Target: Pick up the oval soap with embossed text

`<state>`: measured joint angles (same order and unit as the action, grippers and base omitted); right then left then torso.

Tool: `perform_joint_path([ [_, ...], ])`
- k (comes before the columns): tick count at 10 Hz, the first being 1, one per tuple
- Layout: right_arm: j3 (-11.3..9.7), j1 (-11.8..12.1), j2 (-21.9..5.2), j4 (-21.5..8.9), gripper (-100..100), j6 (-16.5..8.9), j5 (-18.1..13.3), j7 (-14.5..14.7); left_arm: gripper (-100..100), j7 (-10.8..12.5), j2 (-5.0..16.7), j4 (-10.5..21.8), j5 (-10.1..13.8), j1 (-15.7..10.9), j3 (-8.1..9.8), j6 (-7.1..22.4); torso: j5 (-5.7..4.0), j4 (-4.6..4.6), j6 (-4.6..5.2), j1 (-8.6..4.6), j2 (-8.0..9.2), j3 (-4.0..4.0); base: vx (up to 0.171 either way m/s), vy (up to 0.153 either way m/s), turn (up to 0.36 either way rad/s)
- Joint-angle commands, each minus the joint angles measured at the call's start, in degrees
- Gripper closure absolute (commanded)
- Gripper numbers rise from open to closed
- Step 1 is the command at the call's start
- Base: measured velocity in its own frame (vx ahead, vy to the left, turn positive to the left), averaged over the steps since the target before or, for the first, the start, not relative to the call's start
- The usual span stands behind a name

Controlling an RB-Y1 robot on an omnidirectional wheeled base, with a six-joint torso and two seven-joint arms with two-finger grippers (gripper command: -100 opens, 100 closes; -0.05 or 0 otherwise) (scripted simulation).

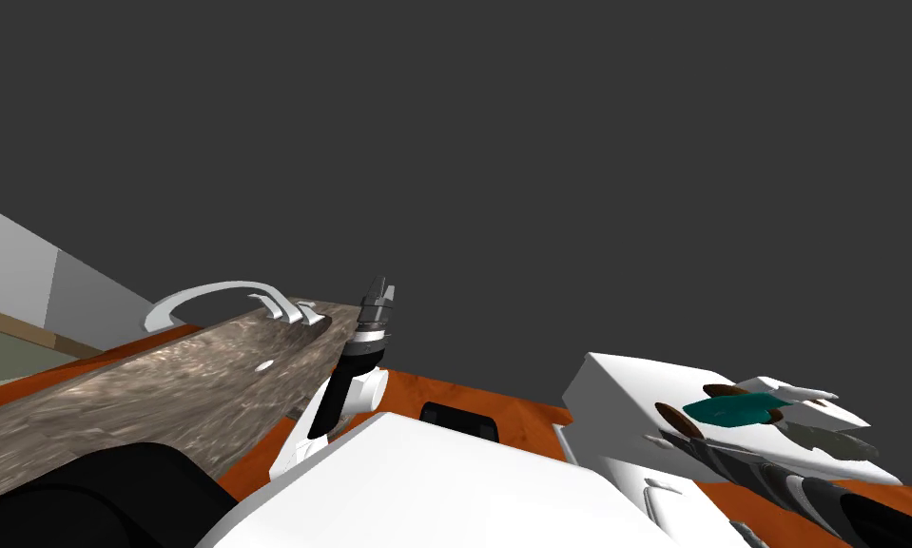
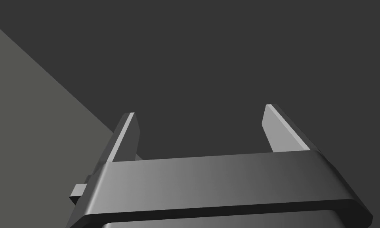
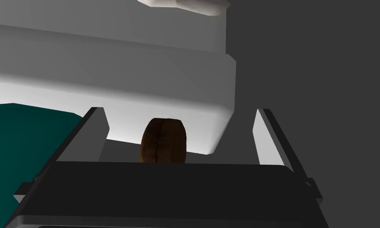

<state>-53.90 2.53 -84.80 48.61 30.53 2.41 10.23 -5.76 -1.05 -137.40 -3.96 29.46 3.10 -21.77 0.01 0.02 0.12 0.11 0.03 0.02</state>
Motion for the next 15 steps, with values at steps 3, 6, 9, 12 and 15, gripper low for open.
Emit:
perform_joint_path([
  [3,-1.1,-0.9,-1.3,-1.9,-100,0.1,0.4,-0.1,0,0.0,0.0,0.0,0.0,0.0,0.00,0.0,0.01,-0.01,-0.02,0.05,-0.04,-0.03,0.011,0.032,0.090],
  [6,-0.4,-0.8,1.0,-3.2,-100,-0.7,-0.4,0.3,0,0.0,0.0,0.0,0.0,0.0,0.00,0.0,-0.05,-0.01,-0.03,-0.16,-0.05,-0.03,0.020,-0.019,0.035],
  [9,0.2,-0.1,0.9,-2.3,100,-1.5,-0.1,0.7,0,0.0,0.0,0.0,0.0,0.0,0.00,0.0,-0.06,-0.01,-0.01,-0.21,-0.05,-0.03,0.016,-0.023,0.015],
  [12,0.2,-0.1,0.9,-2.1,100,-1.3,-0.1,0.6,0,0.0,0.0,0.0,0.0,0.0,0.00,0.0,-0.16,-0.04,-0.01,-0.46,-0.10,-0.07,0.000,0.000,0.000],
  [15,-1.0,-0.9,-1.0,-2.3,100,0.2,0.2,0.0,0,0.0,0.0,0.0,0.0,0.0,0.00,0.0,-0.16,-0.04,-0.01,-0.49,-0.11,-0.08,-0.011,0.012,-0.028],
])
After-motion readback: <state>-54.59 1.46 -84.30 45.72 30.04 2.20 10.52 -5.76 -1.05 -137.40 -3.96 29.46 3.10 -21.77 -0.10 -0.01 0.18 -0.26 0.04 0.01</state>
